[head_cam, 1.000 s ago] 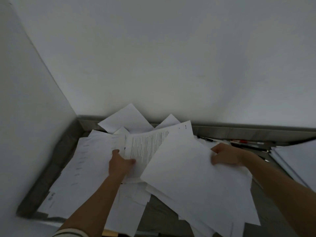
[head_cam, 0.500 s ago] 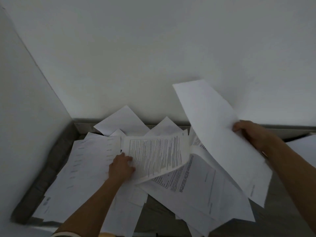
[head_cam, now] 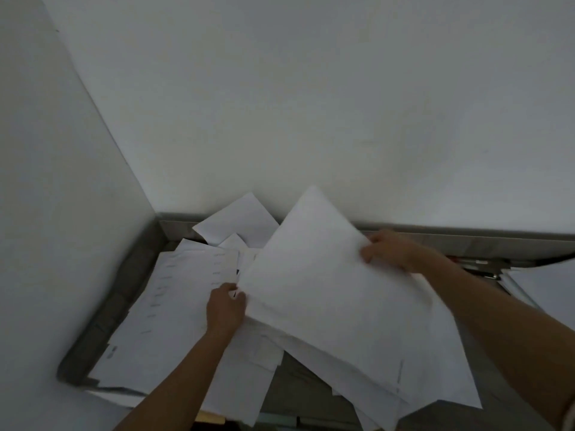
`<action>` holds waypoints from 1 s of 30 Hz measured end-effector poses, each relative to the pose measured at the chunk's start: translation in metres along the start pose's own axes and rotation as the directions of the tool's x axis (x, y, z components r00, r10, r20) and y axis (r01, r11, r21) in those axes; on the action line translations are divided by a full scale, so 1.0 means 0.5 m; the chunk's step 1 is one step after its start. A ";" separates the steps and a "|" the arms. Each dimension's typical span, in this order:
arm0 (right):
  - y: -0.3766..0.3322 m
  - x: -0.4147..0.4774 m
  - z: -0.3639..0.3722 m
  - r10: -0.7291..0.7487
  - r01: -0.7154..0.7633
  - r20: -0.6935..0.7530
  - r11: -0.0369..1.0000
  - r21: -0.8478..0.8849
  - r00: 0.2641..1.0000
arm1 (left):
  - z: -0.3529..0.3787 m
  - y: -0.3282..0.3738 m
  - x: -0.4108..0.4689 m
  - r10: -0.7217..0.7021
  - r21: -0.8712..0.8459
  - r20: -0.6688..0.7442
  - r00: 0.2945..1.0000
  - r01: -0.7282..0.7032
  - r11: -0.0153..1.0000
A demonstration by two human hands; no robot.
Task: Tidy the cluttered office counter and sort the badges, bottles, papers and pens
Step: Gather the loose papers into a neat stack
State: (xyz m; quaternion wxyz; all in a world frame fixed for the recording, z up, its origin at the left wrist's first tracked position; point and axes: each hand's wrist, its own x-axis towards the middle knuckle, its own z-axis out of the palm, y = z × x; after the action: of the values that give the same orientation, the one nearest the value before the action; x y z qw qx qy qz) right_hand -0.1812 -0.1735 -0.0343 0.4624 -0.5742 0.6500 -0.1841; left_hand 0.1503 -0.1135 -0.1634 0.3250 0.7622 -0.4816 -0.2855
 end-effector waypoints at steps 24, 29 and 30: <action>0.132 0.052 0.049 -0.056 0.046 0.006 0.745 -0.666 0.998 | 0.048 0.080 -0.011 -0.037 -0.052 0.545 0.838 0.077 0.996; 0.119 0.108 0.081 -0.020 -0.002 -0.030 0.798 -0.603 0.999 | 0.069 0.087 -0.028 0.046 -0.084 0.440 0.897 -0.010 0.996; 0.114 0.118 0.086 0.006 -0.027 -0.036 0.792 -0.610 0.999 | 0.070 0.085 -0.032 0.049 -0.081 0.421 0.906 -0.017 0.997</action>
State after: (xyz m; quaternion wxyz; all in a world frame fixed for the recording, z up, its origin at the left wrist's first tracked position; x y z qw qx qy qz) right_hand -0.1739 -0.1993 -0.1229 0.2438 -0.6839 0.6869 0.0302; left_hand 0.0949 -0.1201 -0.1507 0.2463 0.6612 -0.5422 -0.4563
